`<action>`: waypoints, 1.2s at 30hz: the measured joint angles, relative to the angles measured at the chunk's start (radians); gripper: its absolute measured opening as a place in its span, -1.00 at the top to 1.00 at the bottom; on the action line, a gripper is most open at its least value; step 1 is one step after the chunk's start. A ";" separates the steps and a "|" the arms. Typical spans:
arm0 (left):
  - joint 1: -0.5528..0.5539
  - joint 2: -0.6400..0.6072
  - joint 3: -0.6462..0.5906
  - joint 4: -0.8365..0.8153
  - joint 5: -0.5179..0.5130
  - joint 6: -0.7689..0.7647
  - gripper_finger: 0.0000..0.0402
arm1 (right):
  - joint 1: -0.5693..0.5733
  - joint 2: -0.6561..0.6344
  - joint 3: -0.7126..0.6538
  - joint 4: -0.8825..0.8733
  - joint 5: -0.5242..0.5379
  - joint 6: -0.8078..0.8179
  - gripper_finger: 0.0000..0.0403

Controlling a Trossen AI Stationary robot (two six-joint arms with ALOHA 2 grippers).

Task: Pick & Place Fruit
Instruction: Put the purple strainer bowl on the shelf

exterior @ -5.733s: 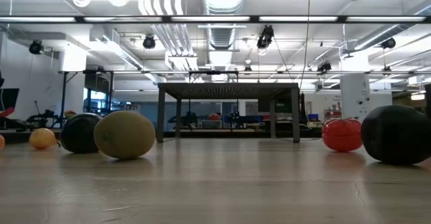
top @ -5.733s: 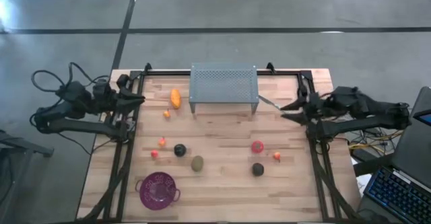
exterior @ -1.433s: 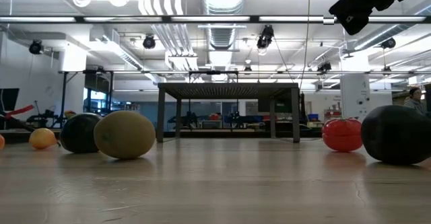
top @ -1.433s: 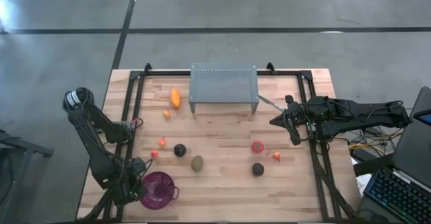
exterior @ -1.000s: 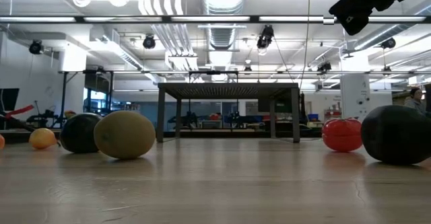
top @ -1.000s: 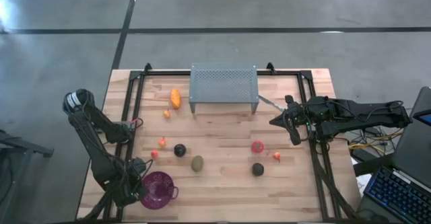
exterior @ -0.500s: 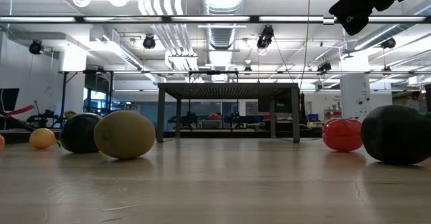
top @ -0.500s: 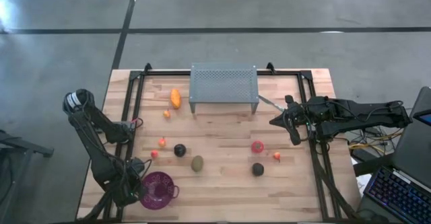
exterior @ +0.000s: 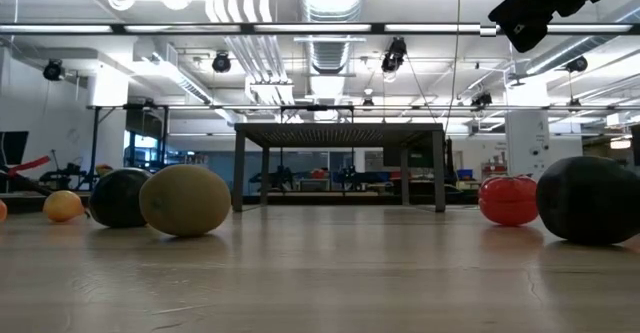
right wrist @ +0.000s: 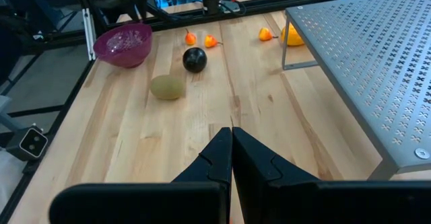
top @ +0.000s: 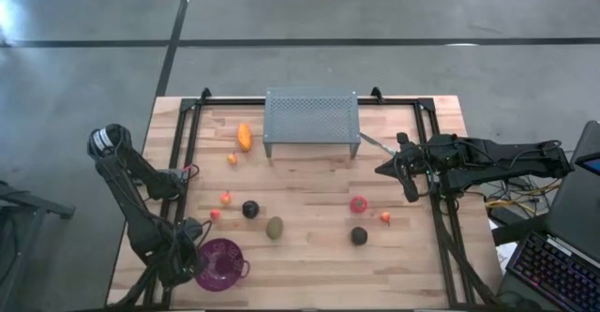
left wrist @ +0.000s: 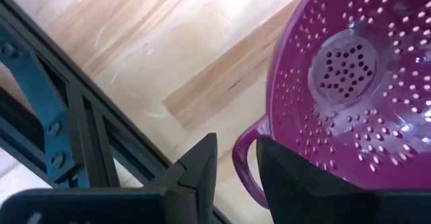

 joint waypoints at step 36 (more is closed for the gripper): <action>0.007 -0.004 -0.016 -0.010 -0.003 0.093 0.87 | 0.000 0.001 0.000 0.001 -0.001 0.002 0.96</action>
